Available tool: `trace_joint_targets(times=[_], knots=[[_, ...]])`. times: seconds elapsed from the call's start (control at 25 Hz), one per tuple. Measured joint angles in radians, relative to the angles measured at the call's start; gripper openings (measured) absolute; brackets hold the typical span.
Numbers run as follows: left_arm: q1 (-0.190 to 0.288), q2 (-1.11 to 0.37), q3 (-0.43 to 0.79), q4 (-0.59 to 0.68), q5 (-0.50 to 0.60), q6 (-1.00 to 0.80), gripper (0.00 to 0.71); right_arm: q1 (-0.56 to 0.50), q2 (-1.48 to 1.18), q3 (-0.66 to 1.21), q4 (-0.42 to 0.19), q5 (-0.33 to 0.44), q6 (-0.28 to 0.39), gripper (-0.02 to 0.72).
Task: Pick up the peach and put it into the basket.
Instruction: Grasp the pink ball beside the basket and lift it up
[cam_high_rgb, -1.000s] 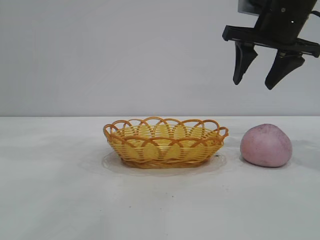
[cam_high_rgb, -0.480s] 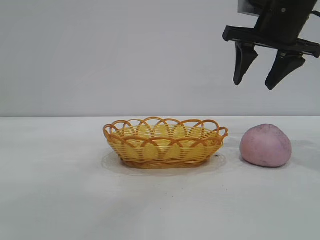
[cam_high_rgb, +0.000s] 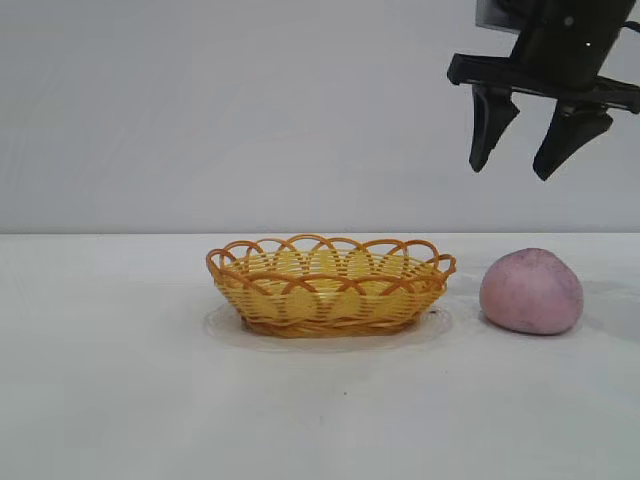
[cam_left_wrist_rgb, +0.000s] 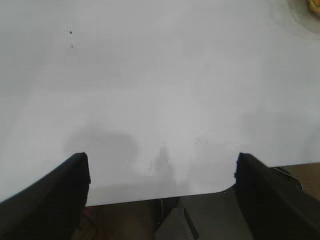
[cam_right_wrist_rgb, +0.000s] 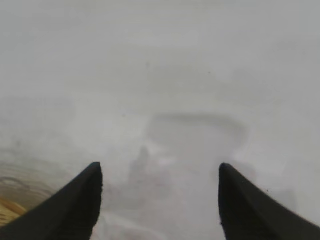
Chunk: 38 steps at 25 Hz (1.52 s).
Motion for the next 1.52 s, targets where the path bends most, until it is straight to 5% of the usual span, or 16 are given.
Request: trace_joint_targets(times=[0.2, 0.48, 0.84, 1.08, 1.48, 1.52], knots=[[0.000, -0.193, 0.010, 0.004, 0.019, 0.000, 0.577, 0.000, 0.000, 0.000, -0.033, 0.000, 0.000, 0.425], [0.000, -0.203, 0.010, 0.020, 0.021, 0.000, 0.577, 0.000, -0.038, -0.002, -0.094, 0.030, 0.000, 0.425], [0.000, -0.204, 0.010, 0.020, 0.021, 0.000, 0.577, 0.000, -0.148, -0.002, -0.134, 0.321, 0.000, 0.425], [0.000, -0.204, 0.010, 0.020, 0.021, 0.000, 0.577, 0.063, -0.113, 0.013, -0.109, 0.394, 0.000, 0.425], [0.000, -0.204, 0.010, 0.020, 0.021, 0.000, 0.577, 0.117, 0.064, 0.019, -0.091, 0.367, 0.000, 0.425], [0.000, -0.204, 0.010, 0.020, 0.021, 0.000, 0.577, 0.117, 0.079, 0.019, -0.091, 0.366, 0.000, 0.369]])
